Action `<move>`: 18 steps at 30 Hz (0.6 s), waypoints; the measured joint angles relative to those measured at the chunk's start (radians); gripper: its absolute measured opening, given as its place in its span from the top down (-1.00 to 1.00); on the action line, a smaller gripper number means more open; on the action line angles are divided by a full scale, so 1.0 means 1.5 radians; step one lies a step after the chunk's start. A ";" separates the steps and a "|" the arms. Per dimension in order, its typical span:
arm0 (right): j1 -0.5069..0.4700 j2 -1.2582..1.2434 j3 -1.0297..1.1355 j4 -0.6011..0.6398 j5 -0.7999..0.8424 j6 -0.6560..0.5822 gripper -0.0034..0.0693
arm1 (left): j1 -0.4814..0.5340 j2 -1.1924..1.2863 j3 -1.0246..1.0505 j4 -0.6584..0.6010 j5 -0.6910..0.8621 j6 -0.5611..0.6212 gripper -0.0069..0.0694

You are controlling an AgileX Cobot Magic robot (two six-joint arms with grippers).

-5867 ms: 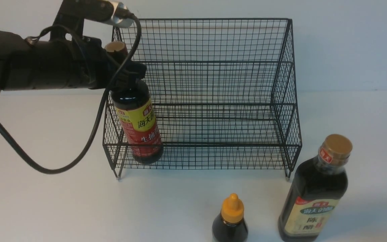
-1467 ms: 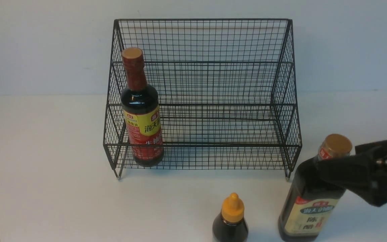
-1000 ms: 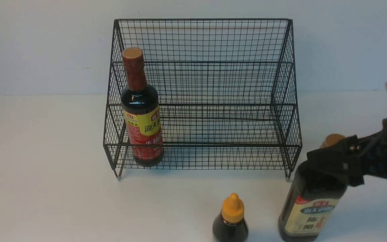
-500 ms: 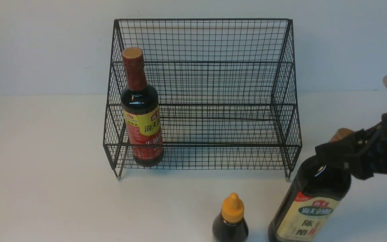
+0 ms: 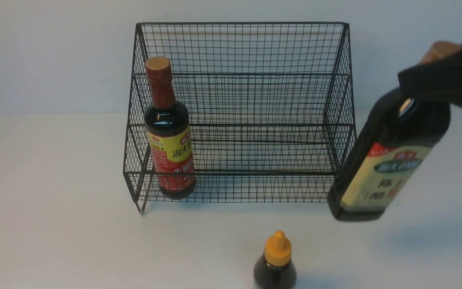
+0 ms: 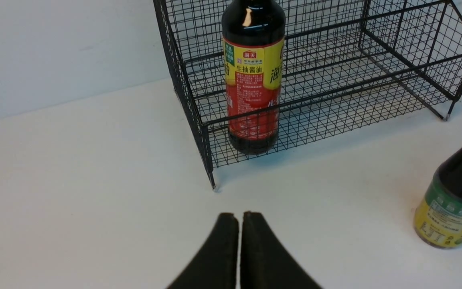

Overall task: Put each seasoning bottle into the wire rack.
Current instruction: Use the right arm to put the condiment bottle back on the shelf

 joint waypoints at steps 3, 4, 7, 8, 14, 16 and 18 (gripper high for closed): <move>0.000 0.023 -0.041 0.006 -0.013 0.003 0.00 | 0.000 0.000 0.000 0.002 0.000 0.000 0.83; 0.000 0.036 -0.056 0.013 -0.016 0.003 0.00 | 0.000 0.000 0.000 0.005 0.000 0.000 0.83; 0.000 0.074 -0.093 0.035 -0.024 0.007 0.00 | 0.000 0.000 0.000 0.009 0.000 0.000 0.83; 0.000 0.101 -0.115 0.048 -0.025 0.007 0.01 | 0.000 0.000 0.000 0.010 0.000 0.000 0.83; 0.000 0.198 -0.186 0.057 -0.028 0.014 0.01 | 0.000 0.000 0.000 0.023 -0.001 0.000 0.83; 0.000 0.233 -0.206 0.057 -0.035 0.017 0.01 | 0.000 0.000 0.000 0.031 -0.001 0.000 0.83; 0.000 0.251 -0.212 0.057 -0.040 0.022 0.01 | 0.000 0.000 0.000 0.034 -0.001 0.000 0.83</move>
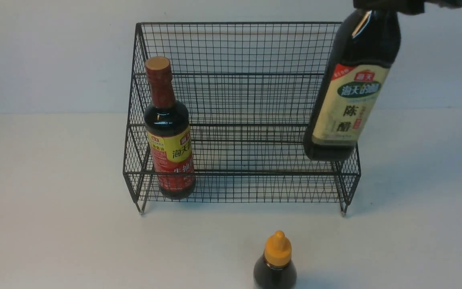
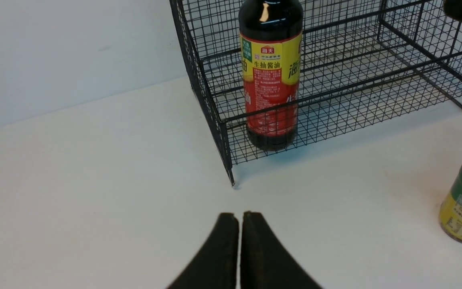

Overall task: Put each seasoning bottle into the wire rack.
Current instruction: Use the right arm to put the condiment bottle back on the shelf

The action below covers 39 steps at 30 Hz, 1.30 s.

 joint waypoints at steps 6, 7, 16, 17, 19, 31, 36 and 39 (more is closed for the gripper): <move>0.000 0.062 -0.004 -0.008 -0.014 0.010 0.01 | 0.000 0.000 0.000 0.002 0.000 0.000 0.83; 0.000 0.063 -0.004 -0.010 -0.014 0.011 0.01 | 0.000 0.000 0.000 0.003 0.000 0.000 0.83; 0.000 0.081 -0.004 -0.084 0.018 0.035 0.01 | 0.000 0.000 0.000 0.004 0.000 0.000 0.83; 0.000 0.081 -0.004 -0.097 0.029 0.049 0.01 | 0.000 0.000 0.000 0.004 0.000 0.000 0.83; 0.000 0.081 -0.004 -0.118 0.051 0.073 0.01 | 0.000 0.000 0.000 0.004 0.000 0.000 0.83; 0.023 0.081 0.035 -0.165 0.065 0.131 0.01 | 0.000 0.000 0.000 0.005 0.000 -0.005 0.83; 0.052 0.081 0.035 -0.179 0.051 0.129 0.01 | 0.000 0.000 0.000 0.005 0.000 -0.005 0.83; 0.068 0.081 0.035 -0.185 0.048 0.129 0.01 | 0.000 0.000 0.000 0.005 0.001 -0.005 0.83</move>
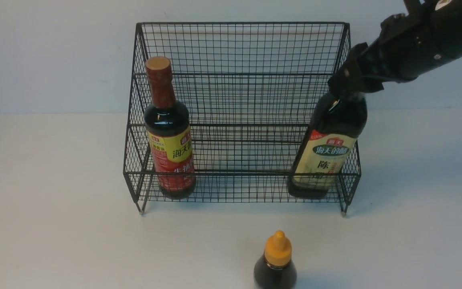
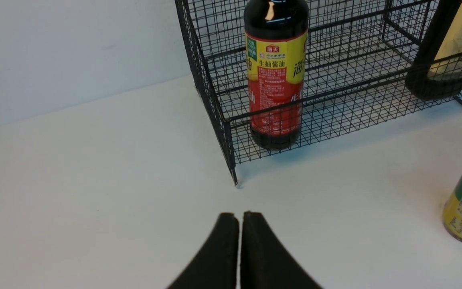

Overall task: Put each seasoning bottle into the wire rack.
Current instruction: Use the right arm to put the condiment bottle back on the shelf

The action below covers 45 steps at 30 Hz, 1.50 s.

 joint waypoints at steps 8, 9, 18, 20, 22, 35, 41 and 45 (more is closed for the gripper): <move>0.035 -0.001 0.000 -0.040 -0.015 -0.012 0.01 | 0.000 0.000 0.000 0.000 0.006 0.000 0.83; 0.039 -0.001 0.000 -0.047 -0.015 -0.012 0.01 | 0.000 0.000 0.000 0.000 0.006 0.000 0.83; 0.051 -0.004 -0.001 -0.083 -0.011 0.005 0.01 | 0.000 0.000 0.000 0.001 0.006 0.000 0.83; 0.051 -0.004 -0.001 -0.083 -0.011 0.005 0.01 | 0.000 0.000 0.000 0.001 0.006 0.000 0.83; 0.051 -0.004 -0.001 -0.084 -0.011 0.006 0.01 | 0.000 0.000 0.000 0.001 0.006 0.000 0.83; 0.052 -0.007 -0.002 -0.086 -0.007 0.010 -0.08 | 0.000 0.000 0.000 0.001 0.006 0.000 0.83; 0.052 -0.011 -0.006 -0.081 -0.005 0.010 -0.57 | 0.000 0.000 0.000 0.001 0.006 -0.001 0.83; 0.052 -0.011 -0.007 -0.078 0.007 0.010 -0.82 | 0.000 0.000 0.000 0.001 0.006 -0.001 0.83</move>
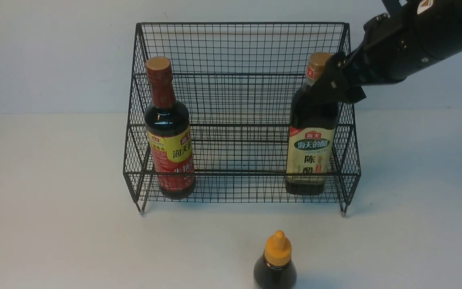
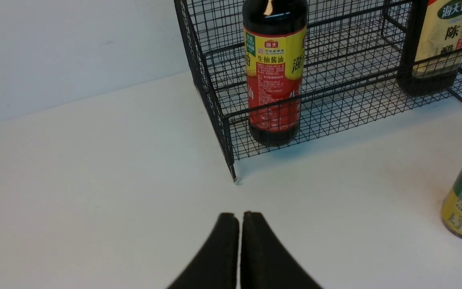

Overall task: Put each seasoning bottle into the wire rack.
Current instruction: Use the right arm to put the condiment bottle back on the shelf, then use the right arm to grab the condiment bottle closest to it

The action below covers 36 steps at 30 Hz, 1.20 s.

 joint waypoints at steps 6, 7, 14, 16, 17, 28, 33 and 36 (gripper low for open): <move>0.000 -0.008 -0.054 0.000 0.064 0.009 -0.90 | 0.000 0.000 0.000 0.000 0.000 0.000 0.83; 0.000 -0.011 -0.062 0.000 0.073 0.014 -0.90 | 0.000 0.000 0.000 0.000 0.000 0.000 0.83; 0.000 -0.060 -0.152 -0.038 0.156 0.132 -0.88 | 0.000 0.000 0.000 0.000 0.000 0.000 0.83; 0.000 -0.085 -0.154 -0.055 0.160 0.157 -0.84 | 0.000 0.000 0.000 0.001 0.000 0.000 0.83; 0.000 -0.113 -0.154 -0.061 0.162 0.170 -0.79 | 0.000 0.000 0.000 0.001 0.000 0.000 0.83; 0.000 -0.431 0.126 0.046 0.166 0.181 0.20 | 0.000 0.000 0.000 0.002 0.000 -0.001 0.83; 0.000 -0.531 0.393 0.148 0.155 0.064 0.83 | 0.000 0.000 0.000 -0.016 0.000 -0.006 0.83; 0.000 -0.563 0.536 0.216 0.084 -0.015 0.92 | 0.000 0.000 0.000 -0.030 0.000 -0.006 0.83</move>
